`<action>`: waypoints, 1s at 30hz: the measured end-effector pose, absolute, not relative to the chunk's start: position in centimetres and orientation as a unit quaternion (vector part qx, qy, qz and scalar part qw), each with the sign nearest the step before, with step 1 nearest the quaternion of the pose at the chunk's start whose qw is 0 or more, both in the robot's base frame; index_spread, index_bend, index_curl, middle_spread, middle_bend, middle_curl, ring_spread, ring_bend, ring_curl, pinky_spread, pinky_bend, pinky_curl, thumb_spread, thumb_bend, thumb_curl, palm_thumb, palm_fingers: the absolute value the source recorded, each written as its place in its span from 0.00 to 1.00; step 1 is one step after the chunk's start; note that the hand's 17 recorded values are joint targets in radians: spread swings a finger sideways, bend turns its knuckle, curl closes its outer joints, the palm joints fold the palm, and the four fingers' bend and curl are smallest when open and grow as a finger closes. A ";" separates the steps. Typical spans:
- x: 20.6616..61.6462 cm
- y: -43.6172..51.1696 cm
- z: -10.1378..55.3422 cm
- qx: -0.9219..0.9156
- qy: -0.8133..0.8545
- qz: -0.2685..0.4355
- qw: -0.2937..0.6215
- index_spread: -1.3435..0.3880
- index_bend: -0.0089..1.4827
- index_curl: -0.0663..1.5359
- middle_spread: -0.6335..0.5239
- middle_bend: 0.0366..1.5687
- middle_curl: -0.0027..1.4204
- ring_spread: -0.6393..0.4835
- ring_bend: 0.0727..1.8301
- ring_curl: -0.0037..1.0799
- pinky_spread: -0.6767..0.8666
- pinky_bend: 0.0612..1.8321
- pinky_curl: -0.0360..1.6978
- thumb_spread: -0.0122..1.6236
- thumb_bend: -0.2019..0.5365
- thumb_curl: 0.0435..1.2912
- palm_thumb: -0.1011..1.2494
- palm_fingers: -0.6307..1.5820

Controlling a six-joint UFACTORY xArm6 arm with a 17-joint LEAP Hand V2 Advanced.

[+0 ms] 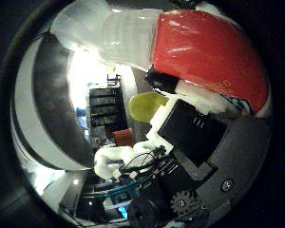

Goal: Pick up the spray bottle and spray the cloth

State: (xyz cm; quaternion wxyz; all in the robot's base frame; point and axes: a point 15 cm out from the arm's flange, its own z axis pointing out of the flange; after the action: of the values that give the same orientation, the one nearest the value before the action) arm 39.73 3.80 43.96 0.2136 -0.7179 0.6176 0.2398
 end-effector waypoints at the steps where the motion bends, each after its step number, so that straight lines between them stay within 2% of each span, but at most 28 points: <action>1: 39.8 4.4 43.3 -0.712 0.617 0.246 0.227 0.66 0.79 0.56 0.48 0.90 0.46 0.36 0.72 0.78 0.32 0.55 0.82 0.72 0.26 0.36 0.88 0.80; 10: 39.0 8.3 35.2 -0.684 0.598 0.257 0.330 0.66 0.79 0.56 0.48 0.90 0.46 0.36 0.72 0.78 0.31 0.55 0.82 0.71 0.26 0.38 0.89 0.80; 20: 39.1 11.7 30.8 -0.698 0.520 0.263 0.416 0.66 0.79 0.56 0.48 0.90 0.46 0.36 0.72 0.78 0.31 0.55 0.82 0.71 0.26 0.39 0.88 0.80; 30: 40.6 13.2 26.9 -0.702 0.499 0.268 0.433 0.66 0.79 0.55 0.48 0.90 0.46 0.37 0.71 0.79 0.31 0.55 0.82 0.71 0.26 0.41 0.88 0.80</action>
State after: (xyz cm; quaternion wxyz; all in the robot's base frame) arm 40.63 13.24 26.94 0.4328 -0.7017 0.4986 0.2677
